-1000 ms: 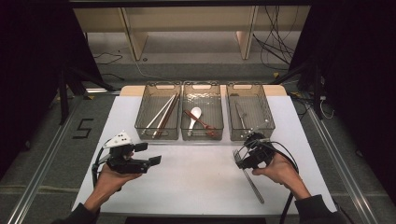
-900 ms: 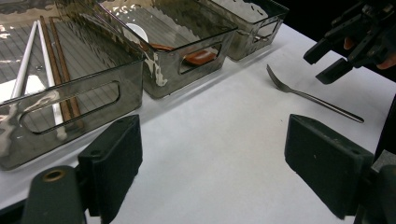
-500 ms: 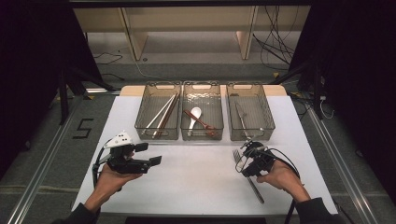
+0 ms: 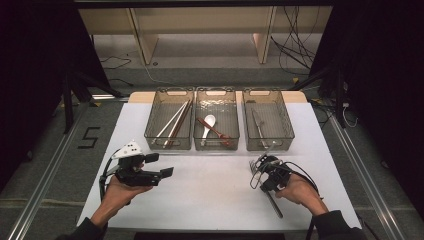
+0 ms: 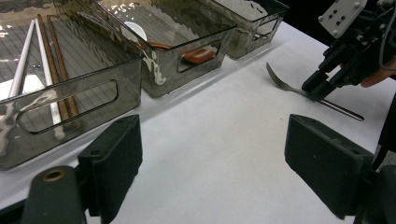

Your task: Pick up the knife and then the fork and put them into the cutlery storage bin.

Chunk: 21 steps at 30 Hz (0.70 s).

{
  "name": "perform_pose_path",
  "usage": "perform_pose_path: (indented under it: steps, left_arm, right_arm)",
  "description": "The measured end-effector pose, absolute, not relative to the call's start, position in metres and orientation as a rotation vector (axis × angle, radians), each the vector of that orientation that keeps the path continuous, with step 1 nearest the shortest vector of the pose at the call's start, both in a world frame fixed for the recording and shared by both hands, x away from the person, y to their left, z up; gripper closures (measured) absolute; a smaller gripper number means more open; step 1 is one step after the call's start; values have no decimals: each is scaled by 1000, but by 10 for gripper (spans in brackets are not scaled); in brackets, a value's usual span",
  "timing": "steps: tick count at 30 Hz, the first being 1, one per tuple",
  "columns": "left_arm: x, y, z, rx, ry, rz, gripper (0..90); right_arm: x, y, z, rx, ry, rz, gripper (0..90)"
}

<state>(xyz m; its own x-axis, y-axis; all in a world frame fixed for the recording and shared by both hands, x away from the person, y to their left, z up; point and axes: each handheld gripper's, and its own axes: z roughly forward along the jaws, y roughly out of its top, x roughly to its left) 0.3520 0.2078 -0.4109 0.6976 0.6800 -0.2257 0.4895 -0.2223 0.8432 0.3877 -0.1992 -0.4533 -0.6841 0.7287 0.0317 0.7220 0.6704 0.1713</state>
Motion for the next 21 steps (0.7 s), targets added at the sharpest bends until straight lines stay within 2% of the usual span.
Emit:
perform_pose_path:
  steps: [14, 21]
  left_arm:
    - [352, 206, -412, 1879, 913, 230, 185]
    - [352, 206, -412, 1880, 912, 231, 185]
  right_arm:
    - [391, -199, -454, 1208, 2845, 223, 840]
    - [391, -197, -454, 1187, 2851, 210, 851]
